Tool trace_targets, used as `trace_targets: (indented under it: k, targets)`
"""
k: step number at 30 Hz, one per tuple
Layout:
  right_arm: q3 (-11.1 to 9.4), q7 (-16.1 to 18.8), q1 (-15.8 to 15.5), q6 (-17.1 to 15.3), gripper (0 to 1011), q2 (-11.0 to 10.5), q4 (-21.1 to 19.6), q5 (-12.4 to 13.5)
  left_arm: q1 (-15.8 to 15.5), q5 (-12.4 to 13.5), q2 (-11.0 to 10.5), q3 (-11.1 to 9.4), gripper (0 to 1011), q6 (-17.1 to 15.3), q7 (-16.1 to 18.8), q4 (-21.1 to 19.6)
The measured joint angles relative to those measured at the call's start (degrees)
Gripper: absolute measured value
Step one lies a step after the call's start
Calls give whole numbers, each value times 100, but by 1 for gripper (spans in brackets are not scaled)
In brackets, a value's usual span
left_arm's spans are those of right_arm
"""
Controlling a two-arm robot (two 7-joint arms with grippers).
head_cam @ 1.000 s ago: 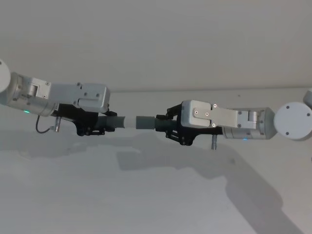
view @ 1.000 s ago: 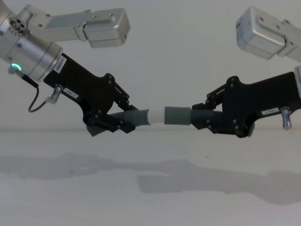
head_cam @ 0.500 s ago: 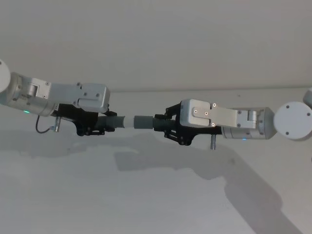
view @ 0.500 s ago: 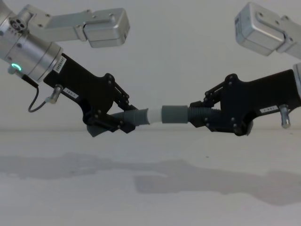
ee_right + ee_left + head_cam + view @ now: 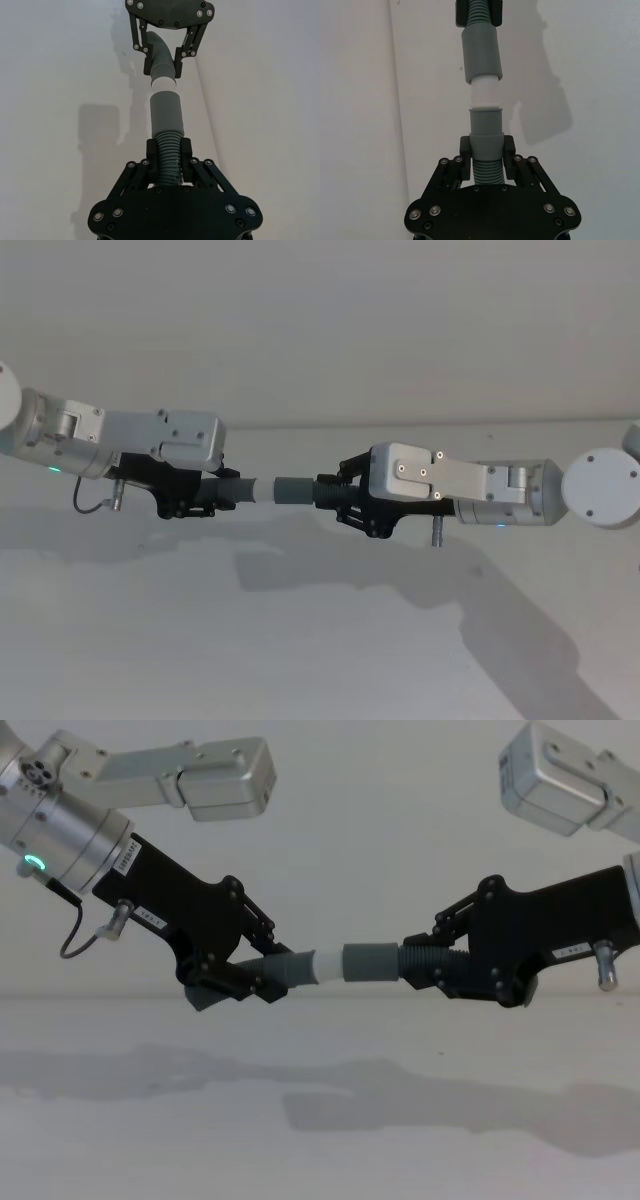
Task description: Use both hands to pick up one end of the pipe from the table, align the ends, and insert them.
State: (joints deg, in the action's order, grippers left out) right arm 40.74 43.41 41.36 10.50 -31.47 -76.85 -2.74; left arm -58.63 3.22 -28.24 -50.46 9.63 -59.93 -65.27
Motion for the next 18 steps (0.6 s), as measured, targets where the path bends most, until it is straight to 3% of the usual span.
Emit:
trace_targets:
  k: [18]
  targets:
    - [0,0,-1,-7,238,0,-10,4,0,0,0,0,336,0,0,0]
